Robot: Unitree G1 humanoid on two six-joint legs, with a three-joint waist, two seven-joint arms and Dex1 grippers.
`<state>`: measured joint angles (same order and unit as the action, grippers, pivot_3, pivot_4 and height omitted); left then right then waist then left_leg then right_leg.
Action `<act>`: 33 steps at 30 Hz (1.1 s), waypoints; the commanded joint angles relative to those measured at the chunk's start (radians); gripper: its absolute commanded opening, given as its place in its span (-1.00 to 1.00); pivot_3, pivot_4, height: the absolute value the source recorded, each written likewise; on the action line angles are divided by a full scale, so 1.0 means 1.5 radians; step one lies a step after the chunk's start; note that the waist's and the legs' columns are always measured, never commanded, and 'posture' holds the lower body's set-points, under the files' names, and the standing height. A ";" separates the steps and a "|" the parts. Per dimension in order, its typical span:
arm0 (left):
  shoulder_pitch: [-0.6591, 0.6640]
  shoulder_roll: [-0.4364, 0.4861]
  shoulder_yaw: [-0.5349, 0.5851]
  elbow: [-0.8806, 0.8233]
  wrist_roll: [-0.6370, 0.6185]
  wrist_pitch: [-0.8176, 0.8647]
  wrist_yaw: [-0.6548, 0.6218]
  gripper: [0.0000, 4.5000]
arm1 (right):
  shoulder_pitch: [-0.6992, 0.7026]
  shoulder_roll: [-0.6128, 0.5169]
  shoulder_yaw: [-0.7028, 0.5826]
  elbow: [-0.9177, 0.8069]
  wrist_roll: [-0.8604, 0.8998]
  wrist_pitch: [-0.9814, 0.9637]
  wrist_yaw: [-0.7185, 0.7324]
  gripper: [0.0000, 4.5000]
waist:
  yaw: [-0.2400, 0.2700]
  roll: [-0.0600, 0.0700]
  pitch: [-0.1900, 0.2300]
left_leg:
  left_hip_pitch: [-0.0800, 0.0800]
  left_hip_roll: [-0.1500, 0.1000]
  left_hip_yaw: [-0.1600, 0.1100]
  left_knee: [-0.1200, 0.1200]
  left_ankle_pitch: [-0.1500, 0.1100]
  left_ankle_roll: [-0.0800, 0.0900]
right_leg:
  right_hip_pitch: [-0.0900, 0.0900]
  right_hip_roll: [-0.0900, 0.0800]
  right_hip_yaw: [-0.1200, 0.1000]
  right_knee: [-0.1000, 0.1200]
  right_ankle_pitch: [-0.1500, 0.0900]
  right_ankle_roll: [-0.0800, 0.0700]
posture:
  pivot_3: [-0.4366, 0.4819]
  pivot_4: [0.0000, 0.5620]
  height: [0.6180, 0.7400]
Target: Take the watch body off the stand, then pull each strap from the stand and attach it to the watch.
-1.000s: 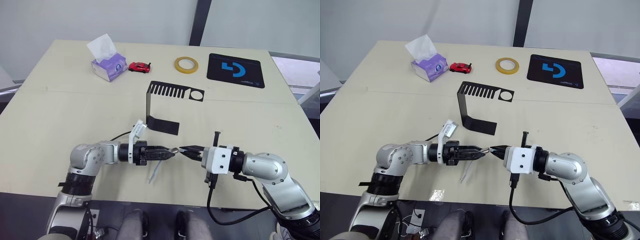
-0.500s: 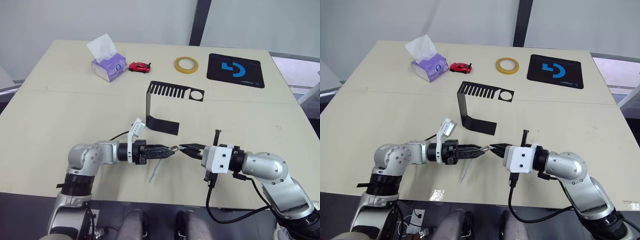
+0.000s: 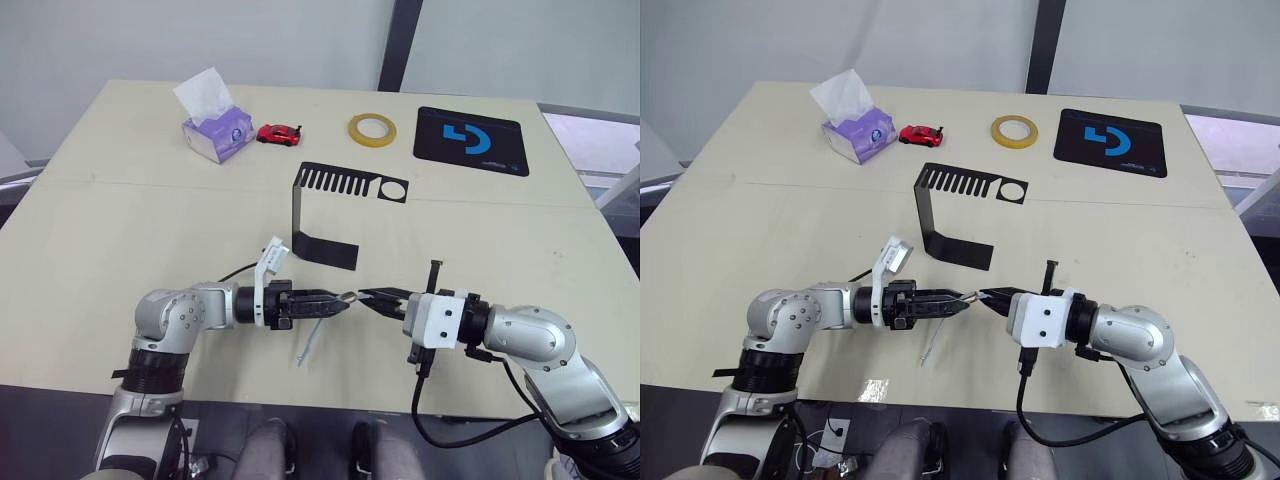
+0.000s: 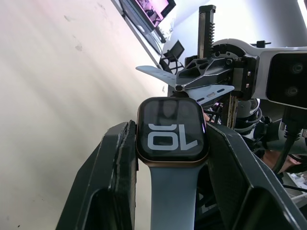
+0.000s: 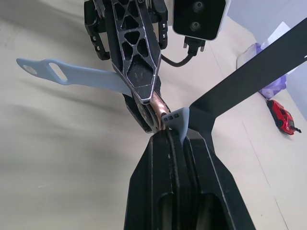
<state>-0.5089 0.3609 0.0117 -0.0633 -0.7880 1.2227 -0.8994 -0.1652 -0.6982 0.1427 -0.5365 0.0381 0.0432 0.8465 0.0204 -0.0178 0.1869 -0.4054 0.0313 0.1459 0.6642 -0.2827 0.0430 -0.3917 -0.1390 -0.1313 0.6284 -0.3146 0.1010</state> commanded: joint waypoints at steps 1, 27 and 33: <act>-0.007 -0.017 -0.007 -0.039 -0.042 -0.004 -0.016 -0.25 | 0.006 0.004 0.011 -0.013 0.012 -0.020 0.009 -1.00 | 0.000 0.000 0.000 | 0.000 0.000 0.000 0.000 0.000 0.000 | 0.000 0.000 0.000 0.000 0.000 0.000 | -0.05 -0.47 1.00; -0.008 -0.005 -0.023 -0.045 -0.051 0.006 -0.010 -0.25 | -0.003 0.000 0.005 0.006 -0.021 -0.057 -0.001 -1.00 | 0.000 0.000 0.000 | 0.000 0.000 0.000 0.000 0.000 0.000 | 0.000 0.000 0.000 0.000 0.000 0.000 | -0.05 -0.47 1.00; -0.011 -0.006 -0.024 -0.047 -0.051 0.010 -0.008 -0.25 | -0.007 0.002 0.009 0.004 -0.026 -0.047 0.000 -1.00 | 0.000 0.000 0.000 | 0.000 0.000 0.000 0.000 0.000 0.000 | 0.000 0.000 0.000 0.000 0.000 0.000 | -0.05 -0.47 1.00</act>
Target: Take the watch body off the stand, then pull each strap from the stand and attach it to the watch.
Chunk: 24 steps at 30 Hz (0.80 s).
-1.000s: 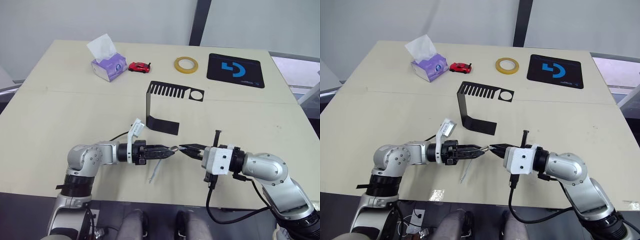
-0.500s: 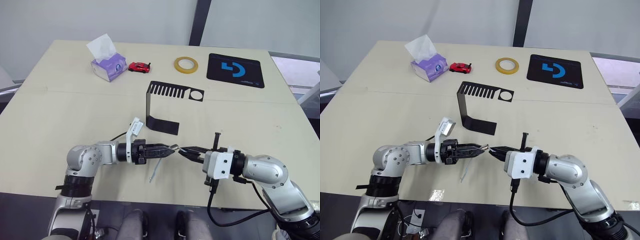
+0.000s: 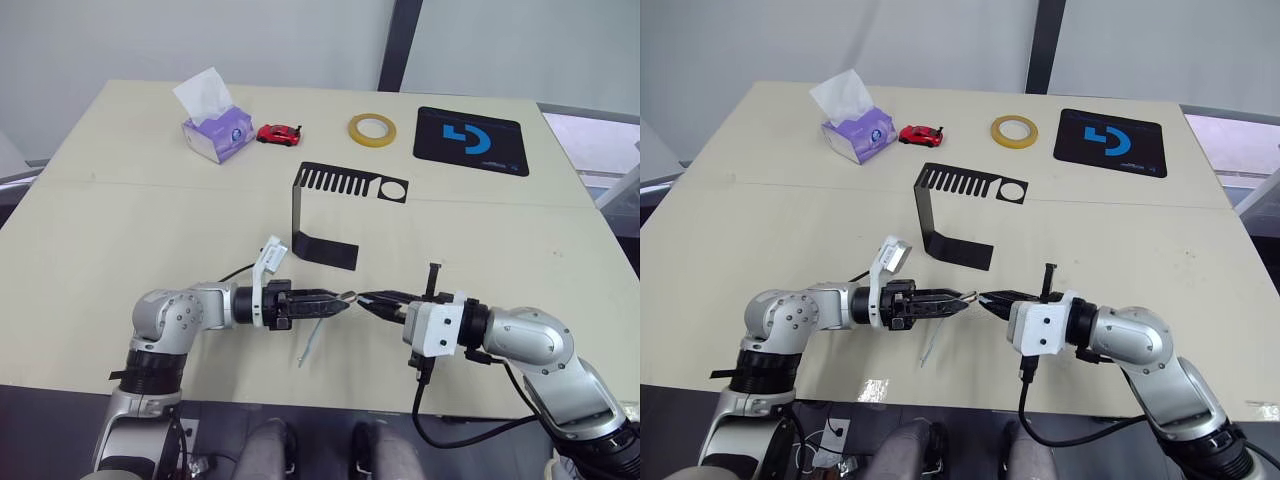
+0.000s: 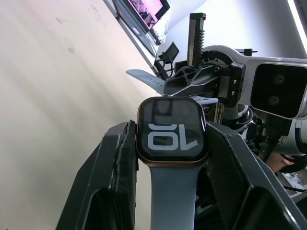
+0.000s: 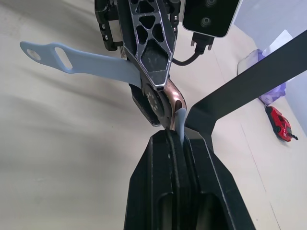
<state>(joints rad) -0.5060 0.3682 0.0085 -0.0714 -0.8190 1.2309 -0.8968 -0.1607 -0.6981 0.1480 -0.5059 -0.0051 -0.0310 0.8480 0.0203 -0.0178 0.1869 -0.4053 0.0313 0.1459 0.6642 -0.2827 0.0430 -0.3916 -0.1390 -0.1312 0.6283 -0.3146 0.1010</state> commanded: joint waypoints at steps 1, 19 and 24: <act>-0.013 -0.011 -0.022 -0.042 -0.031 0.005 -0.009 -0.25 | -0.011 0.003 0.006 -0.017 0.002 0.004 -0.001 -1.00 | 0.000 0.000 0.000 | 0.000 0.000 0.000 0.000 0.000 0.000 | 0.000 0.000 0.000 0.000 0.000 0.000 | -0.05 -0.47 1.00; -0.018 -0.025 -0.026 -0.050 -0.033 0.013 0.017 -0.25 | -0.023 0.012 0.029 -0.027 -0.017 0.019 -0.001 -1.00 | 0.000 0.000 0.000 | 0.000 0.000 0.000 0.000 0.000 0.000 | 0.000 0.000 0.000 0.000 0.000 0.000 | -0.05 -0.47 1.00; -0.017 -0.023 -0.030 -0.053 -0.032 0.014 0.016 -0.25 | -0.028 0.015 0.033 -0.026 -0.021 0.021 -0.001 -1.00 | 0.000 0.000 0.000 | 0.000 0.000 0.000 0.000 0.000 0.000 | 0.000 0.000 0.000 0.000 0.000 0.000 | -0.05 -0.47 1.00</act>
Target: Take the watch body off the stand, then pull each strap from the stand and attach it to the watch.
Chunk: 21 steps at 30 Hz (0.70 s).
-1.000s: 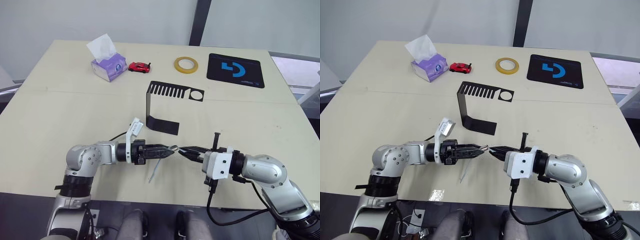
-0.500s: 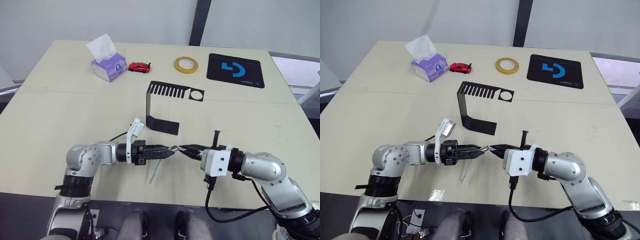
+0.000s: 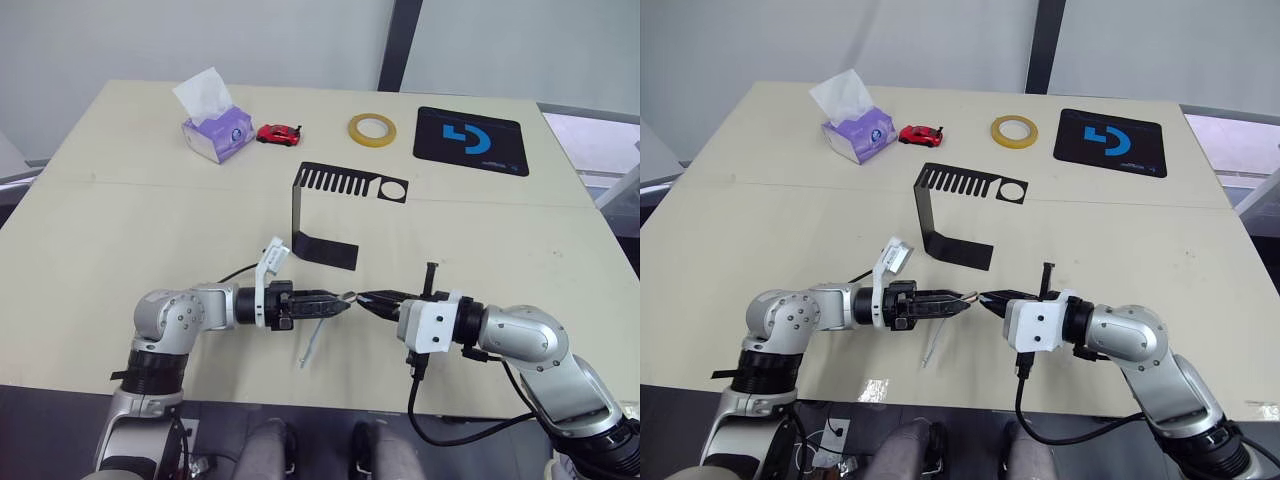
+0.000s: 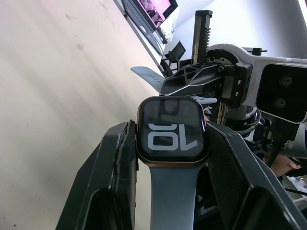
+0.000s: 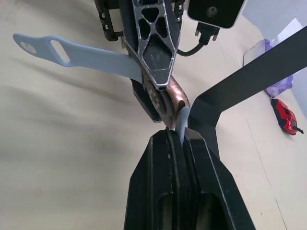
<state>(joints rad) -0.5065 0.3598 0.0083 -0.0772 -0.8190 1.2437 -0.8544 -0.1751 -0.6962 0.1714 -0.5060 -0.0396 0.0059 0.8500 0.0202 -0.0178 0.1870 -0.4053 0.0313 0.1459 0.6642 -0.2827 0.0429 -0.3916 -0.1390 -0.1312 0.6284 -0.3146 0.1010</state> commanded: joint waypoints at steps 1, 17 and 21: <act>-0.017 -0.016 -0.032 -0.050 -0.032 0.005 -0.014 -0.25 | -0.019 0.015 0.019 -0.025 0.002 -0.003 -0.003 -1.00 | 0.000 0.000 0.000 | 0.000 0.000 0.000 0.000 0.000 0.000 | 0.000 0.000 0.000 0.000 0.000 0.000 | -0.05 -0.47 1.00; -0.019 -0.012 -0.044 -0.054 -0.030 0.004 -0.019 -0.25 | -0.036 0.020 0.030 -0.017 -0.008 0.001 -0.001 -1.00 | 0.000 0.000 0.000 | 0.000 0.000 0.000 0.000 0.000 0.000 | 0.000 0.000 0.000 0.000 0.000 0.000 | -0.05 -0.47 1.00; -0.020 -0.008 -0.048 -0.058 -0.030 0.006 -0.023 -0.25 | -0.037 0.017 0.029 -0.016 -0.010 -0.002 0.002 -1.00 | 0.000 0.000 0.000 | 0.000 0.000 0.000 0.000 0.000 0.000 | 0.000 0.000 0.000 0.000 0.000 0.000 | -0.05 -0.47 1.00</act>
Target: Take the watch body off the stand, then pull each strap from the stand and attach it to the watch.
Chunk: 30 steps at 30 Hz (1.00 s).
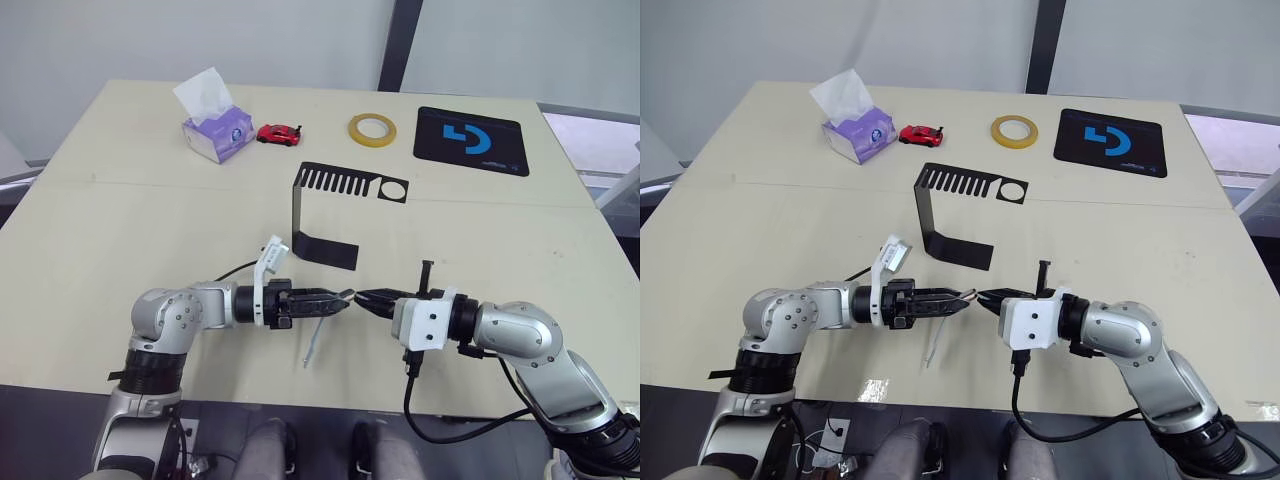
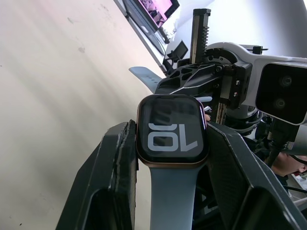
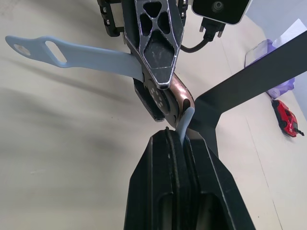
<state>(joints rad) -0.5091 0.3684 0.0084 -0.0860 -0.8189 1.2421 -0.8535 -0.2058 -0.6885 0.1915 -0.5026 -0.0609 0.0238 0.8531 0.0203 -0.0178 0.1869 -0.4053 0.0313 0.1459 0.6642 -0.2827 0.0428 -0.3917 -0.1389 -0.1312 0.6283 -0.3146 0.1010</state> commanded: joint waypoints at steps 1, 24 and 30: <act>-0.018 -0.013 -0.048 -0.051 -0.030 0.007 -0.024 -0.25 | -0.015 0.009 0.015 -0.019 0.004 -0.016 0.002 -1.00 | 0.000 0.000 0.000 | 0.000 0.000 0.000 0.000 0.000 0.000 | 0.000 0.000 0.000 0.000 0.000 0.000 | -0.05 -0.47 1.00; -0.021 0.000 -0.059 -0.053 -0.031 0.004 -0.032 -0.25 | -0.020 -0.007 0.013 -0.011 0.000 -0.030 0.022 -1.00 | 0.000 0.000 0.000 | 0.000 0.000 0.000 0.000 0.000 0.000 | 0.000 0.000 0.000 0.000 0.000 0.000 | -0.05 -0.47 1.00; -0.021 0.001 -0.063 -0.054 -0.032 0.005 -0.033 -0.25 | -0.021 -0.010 0.013 -0.007 -0.002 -0.027 0.027 -1.00 | 0.000 0.000 0.000 | 0.000 0.000 0.000 0.000 0.000 0.000 | 0.000 0.000 0.000 0.000 0.000 0.000 | -0.05 -0.47 1.00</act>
<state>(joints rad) -0.5198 0.3953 -0.0312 -0.1053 -0.8188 1.2433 -0.8631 -0.2161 -0.7142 0.1924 -0.4851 -0.0699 0.0004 0.8982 0.0200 -0.0178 0.1869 -0.4053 0.0314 0.1459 0.6642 -0.2827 0.0428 -0.3917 -0.1389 -0.1311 0.6283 -0.3146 0.1010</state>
